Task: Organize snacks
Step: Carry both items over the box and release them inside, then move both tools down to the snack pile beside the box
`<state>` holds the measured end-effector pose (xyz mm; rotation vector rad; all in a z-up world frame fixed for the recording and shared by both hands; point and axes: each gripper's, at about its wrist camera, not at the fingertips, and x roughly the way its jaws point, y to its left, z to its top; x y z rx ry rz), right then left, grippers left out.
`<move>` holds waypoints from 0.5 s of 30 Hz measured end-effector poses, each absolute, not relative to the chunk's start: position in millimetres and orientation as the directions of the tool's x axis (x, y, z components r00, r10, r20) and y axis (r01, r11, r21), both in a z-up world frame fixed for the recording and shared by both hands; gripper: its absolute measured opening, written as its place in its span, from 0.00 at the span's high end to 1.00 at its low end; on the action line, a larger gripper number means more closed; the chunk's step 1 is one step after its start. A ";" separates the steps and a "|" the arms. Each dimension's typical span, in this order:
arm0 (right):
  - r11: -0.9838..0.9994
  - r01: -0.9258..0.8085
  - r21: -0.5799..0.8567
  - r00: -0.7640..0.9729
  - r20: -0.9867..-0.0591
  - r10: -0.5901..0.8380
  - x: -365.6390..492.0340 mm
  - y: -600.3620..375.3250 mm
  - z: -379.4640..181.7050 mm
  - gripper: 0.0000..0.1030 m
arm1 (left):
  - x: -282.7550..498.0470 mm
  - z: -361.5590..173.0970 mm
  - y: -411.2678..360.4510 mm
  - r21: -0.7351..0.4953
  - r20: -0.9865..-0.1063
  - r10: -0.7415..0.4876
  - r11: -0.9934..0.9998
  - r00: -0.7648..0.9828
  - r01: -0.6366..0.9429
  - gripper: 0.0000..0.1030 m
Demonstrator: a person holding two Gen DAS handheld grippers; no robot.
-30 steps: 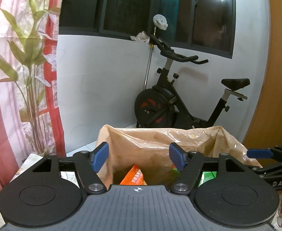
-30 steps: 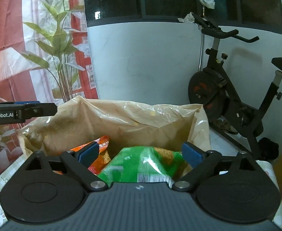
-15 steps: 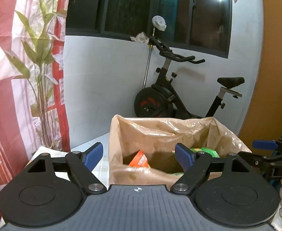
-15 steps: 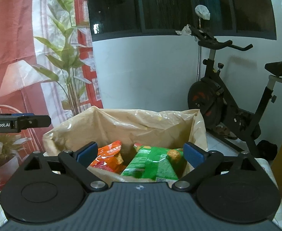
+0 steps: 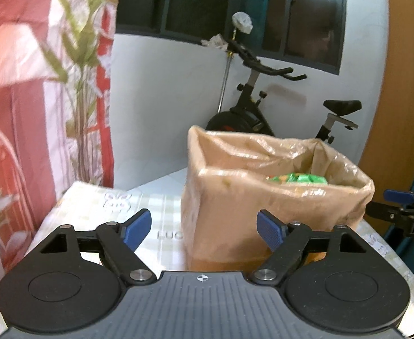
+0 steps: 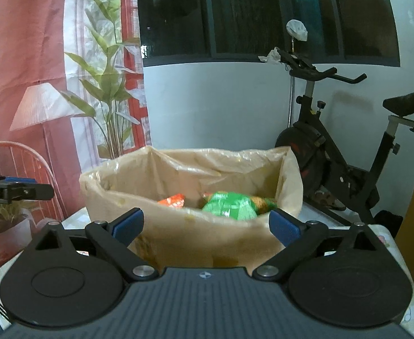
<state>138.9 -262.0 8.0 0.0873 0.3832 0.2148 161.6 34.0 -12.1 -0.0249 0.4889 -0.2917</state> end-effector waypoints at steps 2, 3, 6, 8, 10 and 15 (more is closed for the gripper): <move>0.976 -0.188 0.115 0.905 -0.366 0.217 134.2 -262.1 1.4 0.06 | 159.7 -20.6 38.2 -0.117 -0.472 -0.278 0.960 0.836 0.253 0.19; 0.976 -0.187 0.108 0.905 -0.368 0.214 131.5 -261.5 -1.8 0.06 | 159.0 -24.7 40.2 -0.130 -0.478 -0.277 0.961 0.834 0.245 0.19; 0.978 -0.188 0.093 0.901 -0.381 0.209 125.5 -258.7 -12.8 0.06 | 158.0 -39.2 45.1 -0.170 -0.500 -0.270 0.962 0.823 0.212 0.19; 0.979 -0.187 0.082 0.895 -0.397 0.204 122.1 -256.3 -21.6 0.06 | 156.8 -48.9 46.9 -0.188 -0.516 -0.269 0.962 0.813 0.199 0.19; 0.980 -0.183 0.076 0.888 -0.415 0.198 118.7 -254.5 -31.2 0.06 | 156.1 -58.1 47.7 -0.192 -0.534 -0.265 0.963 0.803 0.190 0.19; 0.979 -0.178 0.095 0.842 -0.501 0.202 117.6 -249.9 -61.0 0.06 | 157.1 -75.3 51.1 -0.192 -0.574 -0.248 0.967 0.780 0.166 0.19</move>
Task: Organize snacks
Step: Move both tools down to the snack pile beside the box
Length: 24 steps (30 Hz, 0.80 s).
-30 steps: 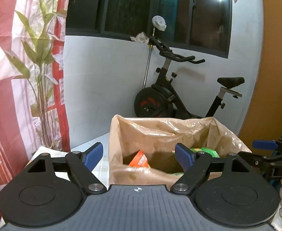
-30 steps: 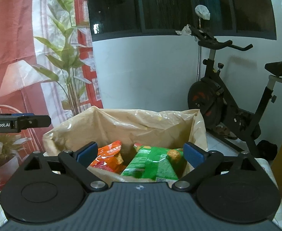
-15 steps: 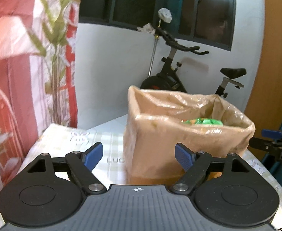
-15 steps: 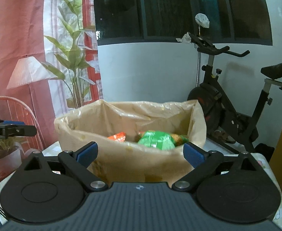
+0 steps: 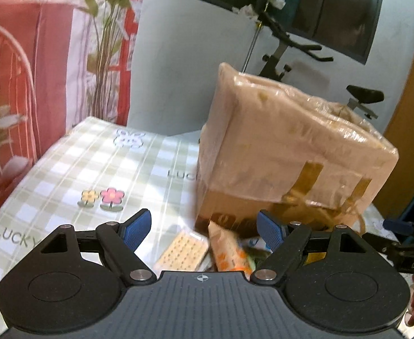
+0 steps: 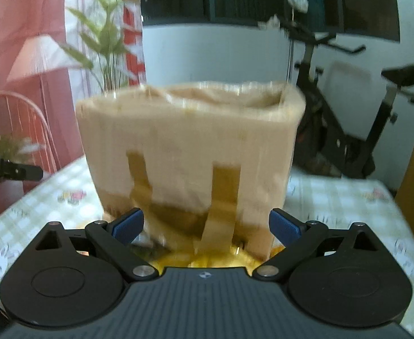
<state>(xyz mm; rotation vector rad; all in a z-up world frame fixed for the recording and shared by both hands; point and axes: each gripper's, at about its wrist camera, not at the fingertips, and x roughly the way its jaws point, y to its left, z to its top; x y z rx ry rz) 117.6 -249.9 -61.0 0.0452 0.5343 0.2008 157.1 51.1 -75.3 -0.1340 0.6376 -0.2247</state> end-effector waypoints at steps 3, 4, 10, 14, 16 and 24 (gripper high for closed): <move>0.979 -0.172 0.105 0.810 -0.551 0.201 122.9 -246.4 -77.3 0.06 | 155.6 -80.3 52.1 -0.190 -0.581 -0.242 0.969 0.777 0.160 0.19; 0.980 -0.166 0.111 0.800 -0.565 0.199 125.2 -246.3 -81.6 0.06 | 155.7 -81.6 51.8 -0.189 -0.583 -0.241 0.969 0.776 0.159 0.19; 0.980 -0.143 0.135 0.757 -0.623 0.196 146.0 -241.2 -100.2 0.06 | 156.3 -89.0 50.8 -0.187 -0.595 -0.235 0.971 0.769 0.151 0.19; 0.988 -0.089 0.126 0.764 -0.627 0.149 160.1 -239.5 -105.5 0.06 | 155.4 -93.7 49.3 -0.178 -0.603 -0.230 0.972 0.764 0.153 0.19; 0.991 -0.053 0.124 0.763 -0.635 0.120 168.7 -240.8 -109.5 0.06 | 155.1 -96.7 48.9 -0.174 -0.606 -0.228 0.973 0.762 0.153 0.19; 0.978 0.018 0.210 0.722 -0.679 0.133 161.8 -258.4 -126.9 0.06 | 152.9 -106.2 49.1 -0.184 -0.627 -0.225 0.973 0.746 0.139 0.19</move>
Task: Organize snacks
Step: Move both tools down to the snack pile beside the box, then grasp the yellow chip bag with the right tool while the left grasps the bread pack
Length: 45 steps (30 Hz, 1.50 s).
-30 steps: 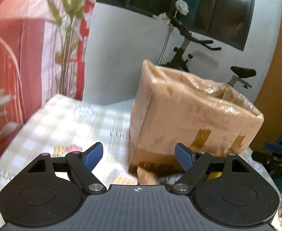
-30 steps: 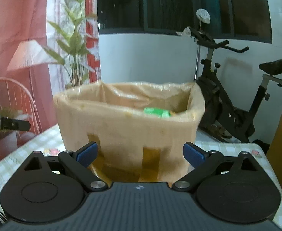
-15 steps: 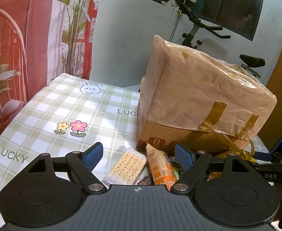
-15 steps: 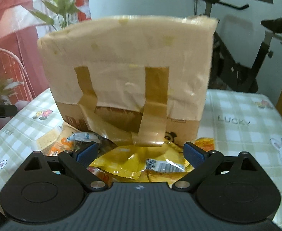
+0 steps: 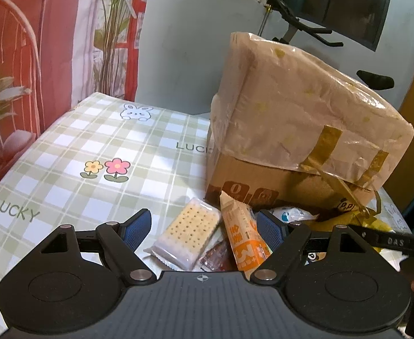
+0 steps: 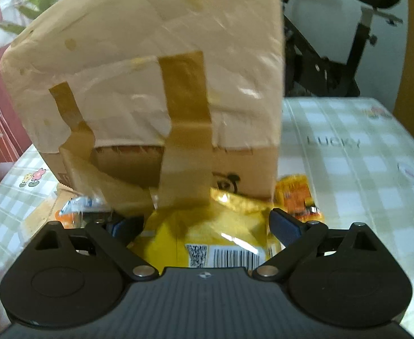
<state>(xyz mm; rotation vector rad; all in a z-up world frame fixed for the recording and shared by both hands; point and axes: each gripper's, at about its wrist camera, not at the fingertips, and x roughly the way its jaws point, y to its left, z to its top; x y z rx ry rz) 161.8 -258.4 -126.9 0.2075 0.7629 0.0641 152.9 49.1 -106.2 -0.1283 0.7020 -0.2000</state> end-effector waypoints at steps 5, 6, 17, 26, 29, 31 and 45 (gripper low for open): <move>0.961 0.033 0.274 0.699 -0.694 0.174 144.0 -268.9 -138.7 0.06 | 149.9 -111.1 44.5 -0.190 -0.639 -0.237 0.970 0.731 0.149 0.19; 0.959 0.030 0.281 0.695 -0.696 0.182 141.0 -270.4 -141.1 0.07 | 149.3 -112.2 43.2 -0.194 -0.643 -0.242 0.969 0.726 0.151 0.19; 0.959 -0.084 0.271 0.741 -0.627 0.242 128.5 -258.0 -134.5 0.25 | 140.9 -117.1 13.8 -0.259 -0.655 -0.352 0.936 0.669 0.239 0.20; 0.935 -0.142 0.325 0.745 -0.587 0.317 117.2 -264.4 -142.2 0.28 | 137.3 -133.6 -32.2 -0.253 -0.715 -0.402 0.912 0.573 0.324 0.21; 0.930 -0.152 0.335 0.749 -0.574 0.329 113.3 -269.5 -144.8 0.28 | 138.2 -140.5 -39.6 -0.249 -0.739 -0.399 0.911 0.543 0.329 0.21; 0.924 -0.153 0.350 0.753 -0.565 0.338 111.1 -274.5 -147.0 0.28 | 138.4 -142.9 -44.8 -0.240 -0.749 -0.395 0.910 0.531 0.338 0.21; 0.896 -0.201 0.395 0.774 -0.497 0.393 99.7 -290.6 -160.4 0.28 | 142.6 -153.0 -73.6 -0.186 -0.797 -0.350 0.918 0.492 0.351 0.20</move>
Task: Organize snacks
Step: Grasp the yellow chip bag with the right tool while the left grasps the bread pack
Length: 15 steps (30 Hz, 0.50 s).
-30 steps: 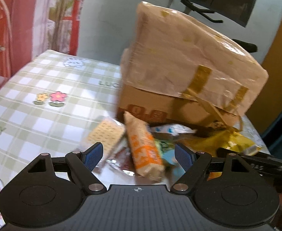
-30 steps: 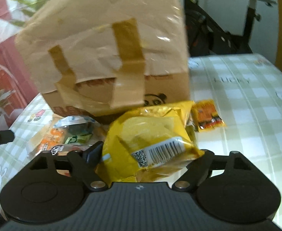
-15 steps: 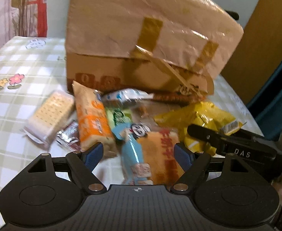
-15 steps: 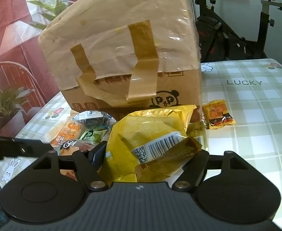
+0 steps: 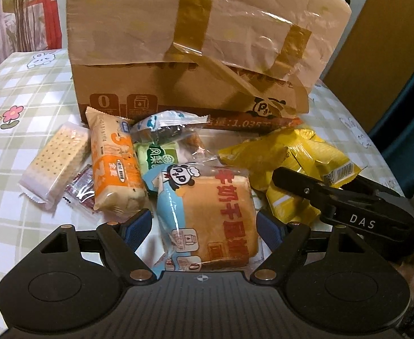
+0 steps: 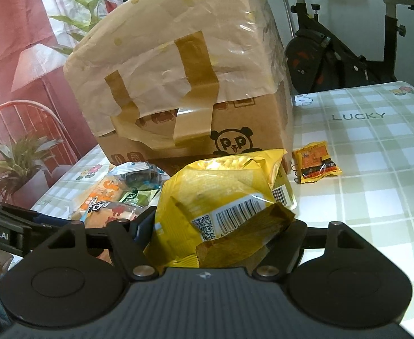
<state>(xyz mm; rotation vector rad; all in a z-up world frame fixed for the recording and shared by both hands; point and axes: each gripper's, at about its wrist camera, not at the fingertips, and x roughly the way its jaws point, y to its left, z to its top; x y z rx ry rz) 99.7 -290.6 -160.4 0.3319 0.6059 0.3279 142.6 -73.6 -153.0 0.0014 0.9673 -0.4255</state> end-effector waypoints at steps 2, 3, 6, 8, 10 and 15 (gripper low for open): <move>0.892 -0.203 0.405 0.775 -0.490 0.399 99.1 -292.7 -161.7 0.28 | 142.8 -153.5 -76.5 -0.184 -0.803 -0.351 0.915 0.481 0.360 0.20; 0.888 -0.204 0.412 0.775 -0.487 0.404 98.9 -294.1 -162.1 0.28 | 142.9 -154.3 -78.3 -0.179 -0.807 -0.349 0.914 0.477 0.365 0.19; 0.879 -0.200 0.432 0.776 -0.478 0.411 98.5 -297.4 -163.2 0.28 | 145.6 -158.1 -83.9 -0.155 -0.815 -0.331 0.915 0.475 0.371 0.19; 0.873 -0.198 0.445 0.777 -0.473 0.417 98.1 -300.0 -163.7 0.28 | 147.5 -161.1 -86.7 -0.152 -0.818 -0.326 0.917 0.473 0.370 0.19; 0.871 -0.197 0.450 0.778 -0.469 0.419 98.0 -300.3 -163.6 0.28 | 148.6 -163.9 -90.0 -0.142 -0.825 -0.316 0.919 0.469 0.369 0.18; 0.865 -0.198 0.460 0.778 -0.463 0.424 98.2 -301.3 -164.2 0.28 | 152.7 -171.3 -97.0 -0.129 -0.840 -0.301 0.919 0.452 0.372 0.18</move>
